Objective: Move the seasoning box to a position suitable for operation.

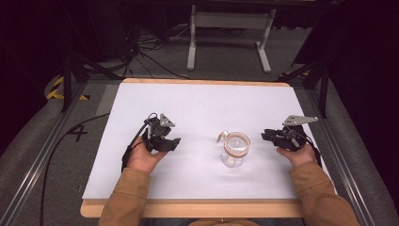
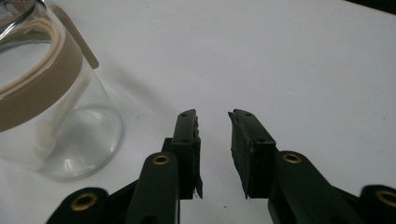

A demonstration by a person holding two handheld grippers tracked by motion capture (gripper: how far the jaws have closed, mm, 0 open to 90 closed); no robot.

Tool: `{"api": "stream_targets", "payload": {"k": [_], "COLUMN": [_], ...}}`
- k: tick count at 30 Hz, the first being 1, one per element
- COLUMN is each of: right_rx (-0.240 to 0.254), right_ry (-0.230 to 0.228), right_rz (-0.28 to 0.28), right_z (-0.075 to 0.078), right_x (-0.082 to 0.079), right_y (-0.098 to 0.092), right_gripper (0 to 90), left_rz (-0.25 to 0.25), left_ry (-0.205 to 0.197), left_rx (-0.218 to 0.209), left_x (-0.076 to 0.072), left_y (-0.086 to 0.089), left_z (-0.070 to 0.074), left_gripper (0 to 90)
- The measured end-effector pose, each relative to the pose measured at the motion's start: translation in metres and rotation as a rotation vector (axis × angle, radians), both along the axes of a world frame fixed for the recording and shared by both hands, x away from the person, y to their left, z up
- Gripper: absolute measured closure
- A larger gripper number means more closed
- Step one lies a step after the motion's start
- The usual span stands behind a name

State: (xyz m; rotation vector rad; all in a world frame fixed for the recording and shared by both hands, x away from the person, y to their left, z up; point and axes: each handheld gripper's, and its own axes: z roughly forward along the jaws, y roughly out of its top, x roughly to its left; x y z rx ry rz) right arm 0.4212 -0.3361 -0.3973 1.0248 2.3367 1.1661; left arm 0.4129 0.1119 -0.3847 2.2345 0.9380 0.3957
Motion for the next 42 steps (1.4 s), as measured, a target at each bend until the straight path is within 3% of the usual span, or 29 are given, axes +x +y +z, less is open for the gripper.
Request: {"api": "stream_targets", "payload": {"k": [6,8,11,16,18,19,23,31,39,42], "right_rx": [0.009,0.016,0.033,0.067,0.084,0.090,0.090,0.081,0.051,0.051], "right_ry": [-0.017,-0.023,-0.024,-0.025,-0.013,-0.010,0.004,0.000,0.007,0.014], "right_rz": [0.029,0.033,0.054,0.115,0.128,0.134,0.155,0.170,0.183,0.188], "right_z": [0.002,0.002,0.001,-0.005,-0.008,-0.010,-0.015,-0.022,-0.029,-0.029], "right_x": [-0.003,-0.004,-0.004,-0.007,-0.007,-0.007,-0.008,-0.007,-0.005,-0.005], "right_y": [0.005,0.007,0.010,0.022,0.026,0.028,0.038,0.049,0.053,0.053], "right_gripper": [70.4,69.2,70.5,71.8,74.3,76.2,78.6,82.7,88.3,89.2], "left_rz": [-0.016,-0.034,-0.071,-0.103,-0.097,-0.086,-0.053,-0.057,-0.058,-0.047], "left_ry": [-0.016,-0.073,-0.116,-0.084,-0.077,-0.081,-0.095,-0.109,-0.097,-0.089], "left_rx": [-0.042,-0.020,-0.031,-0.192,-0.274,-0.293,-0.306,-0.276,-0.259,-0.270], "left_x": [-0.004,-0.008,-0.013,-0.016,-0.016,-0.016,-0.018,-0.017,-0.018,-0.019], "left_y": [0.004,0.003,0.000,0.005,0.010,0.012,0.015,0.013,0.012,0.011], "left_z": [0.007,0.010,0.014,0.024,0.027,0.029,0.032,0.031,0.031,0.029], "left_gripper": [45.6,45.4,45.4,45.1,44.9,44.5,44.2,44.0,44.0,44.2]}}
